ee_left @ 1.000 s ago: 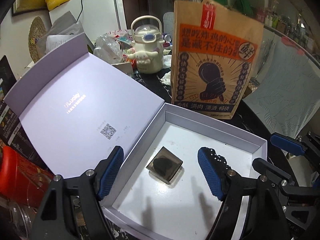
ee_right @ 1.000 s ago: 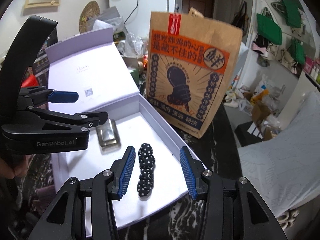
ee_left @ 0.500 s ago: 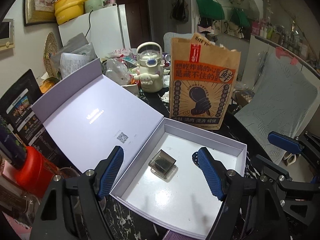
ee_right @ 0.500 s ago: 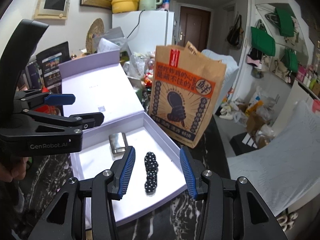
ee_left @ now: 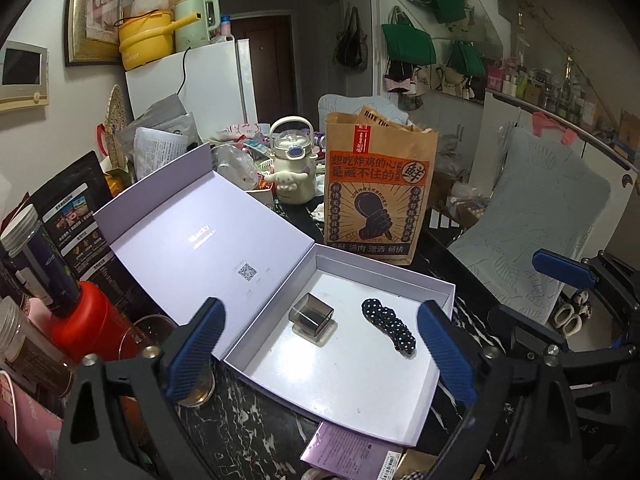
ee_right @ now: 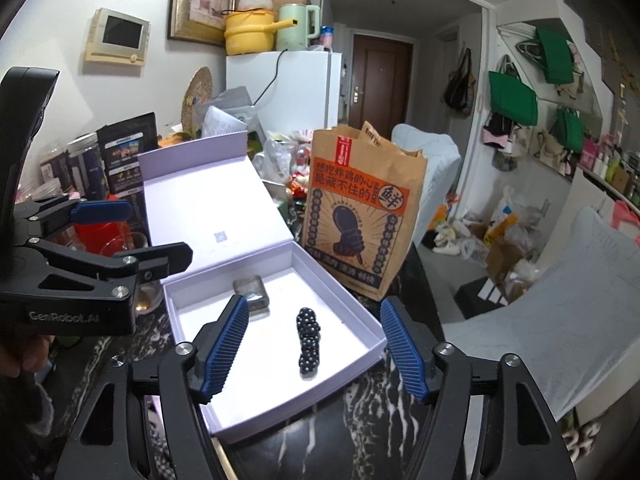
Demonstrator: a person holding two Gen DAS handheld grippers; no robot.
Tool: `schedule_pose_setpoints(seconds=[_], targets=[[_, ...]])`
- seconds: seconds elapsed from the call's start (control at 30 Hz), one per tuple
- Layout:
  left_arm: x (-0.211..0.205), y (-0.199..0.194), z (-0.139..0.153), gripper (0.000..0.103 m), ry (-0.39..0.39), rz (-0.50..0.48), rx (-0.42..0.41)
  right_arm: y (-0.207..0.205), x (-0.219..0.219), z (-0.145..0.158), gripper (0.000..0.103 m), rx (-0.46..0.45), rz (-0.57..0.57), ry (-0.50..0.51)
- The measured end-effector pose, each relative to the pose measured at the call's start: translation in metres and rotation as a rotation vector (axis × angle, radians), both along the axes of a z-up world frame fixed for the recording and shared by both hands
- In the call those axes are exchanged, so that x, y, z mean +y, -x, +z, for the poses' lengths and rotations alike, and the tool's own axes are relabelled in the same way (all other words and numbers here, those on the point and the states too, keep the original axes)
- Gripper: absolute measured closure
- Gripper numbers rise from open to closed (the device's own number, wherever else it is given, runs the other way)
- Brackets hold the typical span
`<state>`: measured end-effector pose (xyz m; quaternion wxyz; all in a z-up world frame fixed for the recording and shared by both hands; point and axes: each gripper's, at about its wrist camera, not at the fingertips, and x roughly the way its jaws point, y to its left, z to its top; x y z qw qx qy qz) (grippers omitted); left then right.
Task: Organize rigid objects
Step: 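Withdraw both tools from the box back toward the remaining accessories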
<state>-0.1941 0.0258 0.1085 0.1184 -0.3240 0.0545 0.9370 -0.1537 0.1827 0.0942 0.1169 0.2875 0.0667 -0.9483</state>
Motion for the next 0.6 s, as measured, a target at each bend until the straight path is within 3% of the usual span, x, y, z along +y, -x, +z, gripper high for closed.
schedule_pose_setpoints(seconds=[0.33, 0.6], targets=[[-0.005, -0.036, 0.006, 0.003, 0.013, 0.006, 0.014, -0.038, -0.002, 0.015, 0.022, 0.050, 0.017, 0.007], [-0.010, -0.060, -0.002, 0.003, 0.025, 0.016, 0.000, -0.060, -0.009, 0.011, 0.021, 0.043, 0.053, 0.020]])
